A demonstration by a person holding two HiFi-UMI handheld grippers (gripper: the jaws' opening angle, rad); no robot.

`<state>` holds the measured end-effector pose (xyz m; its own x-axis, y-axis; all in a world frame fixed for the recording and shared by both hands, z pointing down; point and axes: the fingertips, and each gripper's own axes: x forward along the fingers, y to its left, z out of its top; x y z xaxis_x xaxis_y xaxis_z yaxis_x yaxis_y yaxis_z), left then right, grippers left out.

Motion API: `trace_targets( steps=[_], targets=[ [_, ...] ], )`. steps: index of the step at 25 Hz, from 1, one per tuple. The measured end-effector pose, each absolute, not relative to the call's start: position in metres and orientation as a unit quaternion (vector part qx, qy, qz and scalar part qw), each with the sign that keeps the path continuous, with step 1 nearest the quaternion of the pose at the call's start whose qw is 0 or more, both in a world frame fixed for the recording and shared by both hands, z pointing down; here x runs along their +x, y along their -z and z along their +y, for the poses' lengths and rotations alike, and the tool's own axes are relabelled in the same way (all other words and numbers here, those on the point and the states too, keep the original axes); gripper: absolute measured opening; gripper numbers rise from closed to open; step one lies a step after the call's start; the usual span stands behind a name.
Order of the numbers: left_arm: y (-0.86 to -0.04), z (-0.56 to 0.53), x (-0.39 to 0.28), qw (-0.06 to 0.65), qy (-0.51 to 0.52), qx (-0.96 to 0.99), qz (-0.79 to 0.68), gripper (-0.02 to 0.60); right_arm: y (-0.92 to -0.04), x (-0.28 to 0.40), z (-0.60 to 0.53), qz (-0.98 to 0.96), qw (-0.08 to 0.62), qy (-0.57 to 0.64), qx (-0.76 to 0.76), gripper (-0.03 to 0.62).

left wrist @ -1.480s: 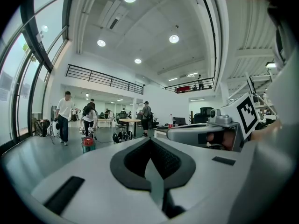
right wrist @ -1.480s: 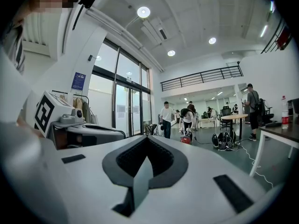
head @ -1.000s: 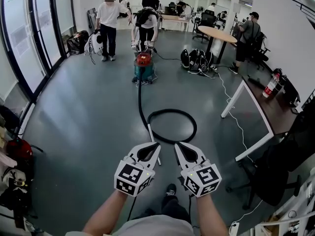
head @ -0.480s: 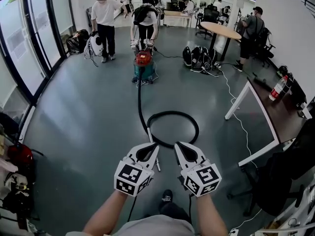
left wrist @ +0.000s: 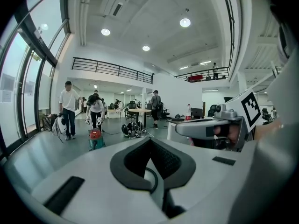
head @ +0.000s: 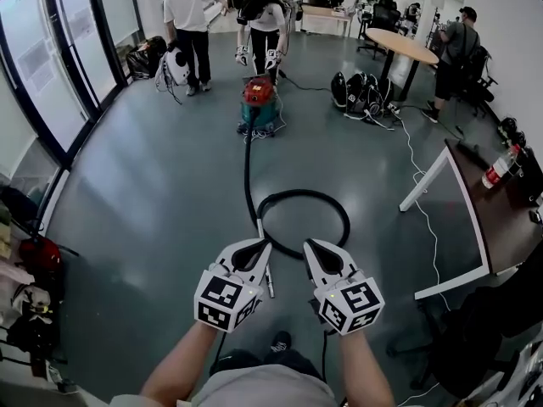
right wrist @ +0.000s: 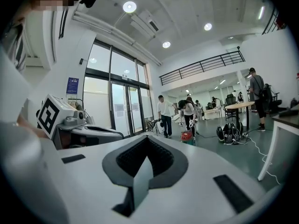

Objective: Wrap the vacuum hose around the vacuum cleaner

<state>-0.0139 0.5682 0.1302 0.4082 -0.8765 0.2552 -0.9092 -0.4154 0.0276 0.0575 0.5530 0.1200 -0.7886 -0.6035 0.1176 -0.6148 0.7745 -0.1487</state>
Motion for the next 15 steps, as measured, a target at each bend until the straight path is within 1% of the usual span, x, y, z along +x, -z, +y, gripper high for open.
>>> trace_targets(
  steps=[8,15],
  targets=[
    [-0.142,0.532,-0.019,0.090,-0.123,0.827,-0.541,0.005,-0.132,0.054,0.514,-0.944,0.035,-0.106,0.311,0.003],
    [-0.166,0.498,-0.044,0.100,-0.128,0.837,-0.523,0.005,-0.153,0.026,0.486,-0.939,0.060,-0.108,0.320,0.003]
  ],
)
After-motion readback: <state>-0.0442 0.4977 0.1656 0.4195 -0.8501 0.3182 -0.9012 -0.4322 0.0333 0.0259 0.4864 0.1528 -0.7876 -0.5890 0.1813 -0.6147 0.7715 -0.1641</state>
